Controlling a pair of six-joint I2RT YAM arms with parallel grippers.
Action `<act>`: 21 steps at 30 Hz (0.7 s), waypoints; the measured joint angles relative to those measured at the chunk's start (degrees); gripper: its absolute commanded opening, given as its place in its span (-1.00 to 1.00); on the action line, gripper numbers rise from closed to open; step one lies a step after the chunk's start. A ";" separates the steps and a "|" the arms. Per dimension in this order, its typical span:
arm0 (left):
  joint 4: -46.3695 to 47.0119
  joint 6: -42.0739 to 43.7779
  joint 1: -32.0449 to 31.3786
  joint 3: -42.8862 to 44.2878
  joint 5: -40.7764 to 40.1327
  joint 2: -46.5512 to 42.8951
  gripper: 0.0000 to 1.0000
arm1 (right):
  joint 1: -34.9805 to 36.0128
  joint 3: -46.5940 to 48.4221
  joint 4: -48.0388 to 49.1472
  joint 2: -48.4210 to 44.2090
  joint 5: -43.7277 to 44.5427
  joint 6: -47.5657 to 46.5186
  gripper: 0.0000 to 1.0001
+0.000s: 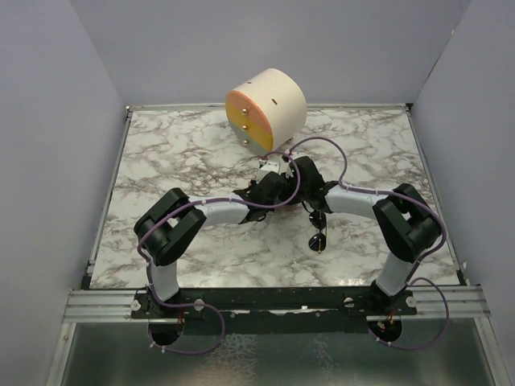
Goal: Organize the sunglasses
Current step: Place the glasses cleaning cloth in the sunglasses case.
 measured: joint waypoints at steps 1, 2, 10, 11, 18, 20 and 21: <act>0.00 -0.22 0.00 -0.09 0.00 0.17 -1.00 | 0.00 0.22 0.28 0.37 -0.24 0.07 -0.98; 0.00 -0.28 0.00 -0.13 0.00 0.33 -1.00 | 0.00 0.31 0.55 0.63 -0.39 0.15 -0.98; 0.26 -1.31 0.00 -0.48 -0.04 0.76 -1.00 | 0.00 1.29 1.38 2.21 -0.85 0.81 -0.98; 0.33 -1.49 0.00 -0.55 -0.04 0.76 -1.00 | 0.00 1.31 1.38 2.25 -0.83 0.85 -0.98; 0.92 -2.25 0.00 -0.98 -0.15 0.74 -1.00 | 0.00 1.18 0.92 2.34 -0.11 1.03 -0.98; 1.09 -2.34 -0.04 -1.09 -0.28 0.72 -1.00 | 0.00 1.11 0.44 2.34 0.52 1.03 -0.98; 1.11 -2.34 -0.07 -1.11 -0.33 0.72 -1.00 | 0.00 1.09 0.24 2.34 0.94 1.05 -0.98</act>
